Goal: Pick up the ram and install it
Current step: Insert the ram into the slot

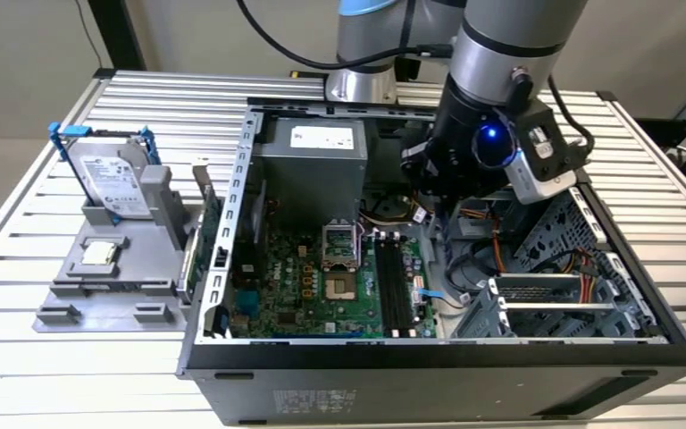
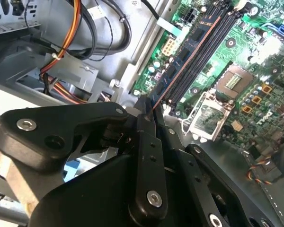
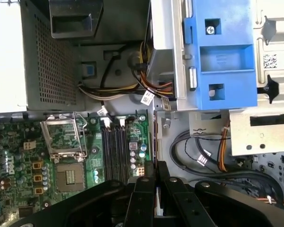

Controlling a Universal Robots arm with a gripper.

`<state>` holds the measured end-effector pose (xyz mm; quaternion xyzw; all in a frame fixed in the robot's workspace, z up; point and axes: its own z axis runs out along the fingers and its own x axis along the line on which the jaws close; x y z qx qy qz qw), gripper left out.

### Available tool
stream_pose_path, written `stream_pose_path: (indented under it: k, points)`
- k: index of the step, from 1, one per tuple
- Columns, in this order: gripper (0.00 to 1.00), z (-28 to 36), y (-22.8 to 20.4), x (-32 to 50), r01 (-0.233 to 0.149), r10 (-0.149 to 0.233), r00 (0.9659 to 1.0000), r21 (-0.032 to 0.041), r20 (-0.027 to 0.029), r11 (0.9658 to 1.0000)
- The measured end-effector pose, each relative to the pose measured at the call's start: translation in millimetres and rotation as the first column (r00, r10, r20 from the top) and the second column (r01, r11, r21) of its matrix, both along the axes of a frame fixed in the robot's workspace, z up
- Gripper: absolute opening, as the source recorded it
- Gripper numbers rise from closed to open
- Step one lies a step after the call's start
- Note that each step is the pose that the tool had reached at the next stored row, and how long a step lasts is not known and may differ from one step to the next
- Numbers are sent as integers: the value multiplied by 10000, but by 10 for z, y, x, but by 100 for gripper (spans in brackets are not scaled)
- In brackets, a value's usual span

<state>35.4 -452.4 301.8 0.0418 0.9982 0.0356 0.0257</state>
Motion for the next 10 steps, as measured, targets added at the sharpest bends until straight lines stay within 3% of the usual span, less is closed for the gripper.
stream_pose_path:
  k: [10]
  points:
    - [0, -55, -38, -48, -348, 348, 9994, -1, -5, 9994]
